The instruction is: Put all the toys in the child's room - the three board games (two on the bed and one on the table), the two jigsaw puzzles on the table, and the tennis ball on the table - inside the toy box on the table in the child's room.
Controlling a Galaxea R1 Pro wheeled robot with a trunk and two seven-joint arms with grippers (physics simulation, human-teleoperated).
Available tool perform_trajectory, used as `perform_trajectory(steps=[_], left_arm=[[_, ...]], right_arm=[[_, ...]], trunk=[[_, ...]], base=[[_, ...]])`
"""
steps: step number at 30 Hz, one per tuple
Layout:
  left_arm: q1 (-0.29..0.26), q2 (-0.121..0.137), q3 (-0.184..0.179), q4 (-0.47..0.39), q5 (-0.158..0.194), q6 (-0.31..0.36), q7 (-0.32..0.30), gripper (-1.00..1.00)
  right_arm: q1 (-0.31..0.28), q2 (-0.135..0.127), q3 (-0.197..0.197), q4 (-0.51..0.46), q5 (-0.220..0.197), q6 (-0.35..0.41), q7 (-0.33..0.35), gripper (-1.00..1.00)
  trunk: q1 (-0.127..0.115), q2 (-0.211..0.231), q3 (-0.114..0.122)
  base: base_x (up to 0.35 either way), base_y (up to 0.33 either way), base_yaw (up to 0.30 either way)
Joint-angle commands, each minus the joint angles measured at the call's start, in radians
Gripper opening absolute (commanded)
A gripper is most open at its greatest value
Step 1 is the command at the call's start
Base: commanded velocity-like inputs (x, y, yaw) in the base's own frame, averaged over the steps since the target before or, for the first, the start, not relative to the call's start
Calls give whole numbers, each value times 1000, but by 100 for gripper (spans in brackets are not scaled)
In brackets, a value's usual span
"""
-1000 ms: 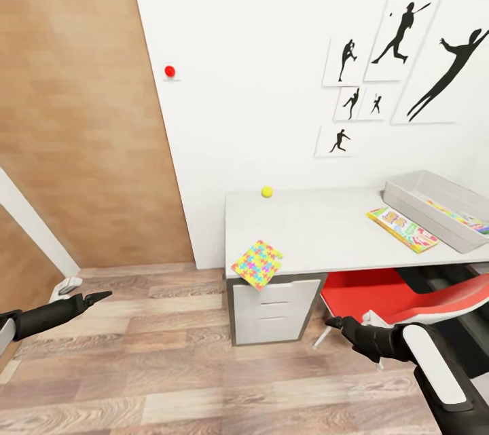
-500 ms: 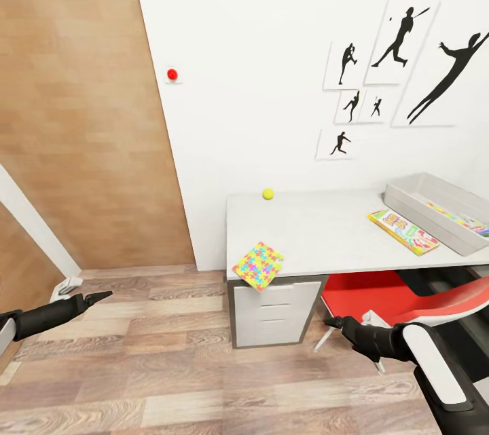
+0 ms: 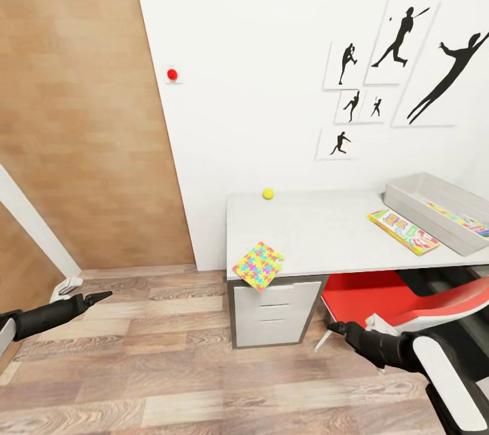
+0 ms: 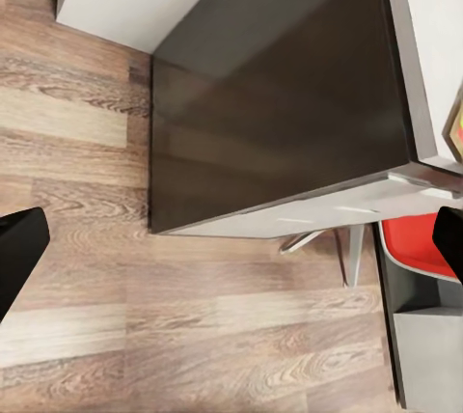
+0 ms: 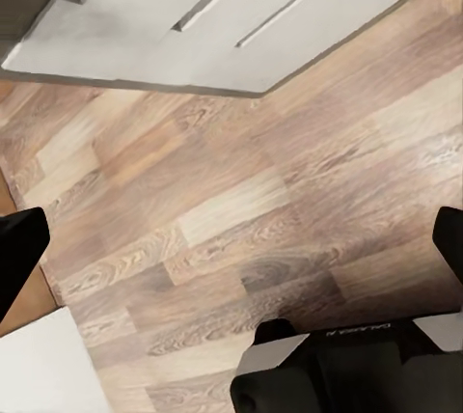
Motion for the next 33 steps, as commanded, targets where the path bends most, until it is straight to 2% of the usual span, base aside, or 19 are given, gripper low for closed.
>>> perform_trajectory(steps=[1,6,17,19,21,22,25,26,28,33], left_arm=[[-1,0,1,0,4,8,-2,100],[-1,-5,1,0,4,7,-2,100],[-1,-10,1,0,4,6,-2,100],[-1,-10,1,0,4,6,-2,100],[-1,-11,1,0,4,6,-2,100],[-1,-11,1,0,4,6,-2,100],[-1,-17,1,0,3,6,-2,100],[-1,-19,1,0,3,6,-2,100],[-1,-36,1,0,3,7,-3,100],[-1,-57,1,7,9,9,-21,100]], right_arm=[[17,-1,0,-45,-10,5,-7,100],[58,-1,2,-151,-12,11,23,100],[66,-2,-5,-166,-16,11,42,100],[72,-4,-16,-164,-19,10,90,100],[87,-7,-43,-163,-16,9,196,100],[90,-8,-52,-163,-15,9,228,100],[113,-11,-115,-162,-9,8,389,100],[117,-12,-127,-162,-9,8,405,100],[137,-23,-180,-162,-10,8,454,100],[148,-30,-209,-163,-11,10,508,100]], trunk=[[1,-2,-2],[1,-2,-2],[1,-2,-2],[1,-2,-2],[1,-2,-2],[1,-2,-2],[1,-2,-2],[1,-2,-2],[1,-2,-2],[1,-2,-2]], base=[[0,0,0],[0,0,0],[0,0,0],[0,0,0],[0,0,0],[0,0,0],[0,0,0],[0,0,0],[0,0,0],[0,0,0]])
